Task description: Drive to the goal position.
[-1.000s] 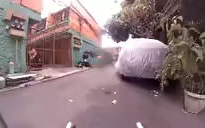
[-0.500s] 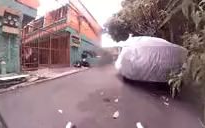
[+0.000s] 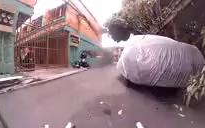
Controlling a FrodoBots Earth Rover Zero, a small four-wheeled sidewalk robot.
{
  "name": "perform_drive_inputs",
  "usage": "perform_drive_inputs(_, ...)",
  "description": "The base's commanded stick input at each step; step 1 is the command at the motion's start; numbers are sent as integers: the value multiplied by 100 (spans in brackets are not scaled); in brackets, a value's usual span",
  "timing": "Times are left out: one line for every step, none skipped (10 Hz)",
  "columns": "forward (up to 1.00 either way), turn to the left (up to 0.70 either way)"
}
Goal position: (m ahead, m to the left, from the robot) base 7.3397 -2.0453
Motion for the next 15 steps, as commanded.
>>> perform_drive_inputs(70, 14)
perform_drive_inputs(70, 14)
perform_drive_inputs(70, 14)
perform_drive_inputs(70, 14)
perform_drive_inputs(70, 14)
perform_drive_inputs(70, 14)
perform_drive_inputs(70, 14)
perform_drive_inputs(70, 14)
perform_drive_inputs(70, 14)
perform_drive_inputs(70, 14)
perform_drive_inputs(70, 14)
perform_drive_inputs(70, 14)
perform_drive_inputs(70, 12)
perform_drive_inputs(70, 9)
perform_drive_inputs(70, 6)
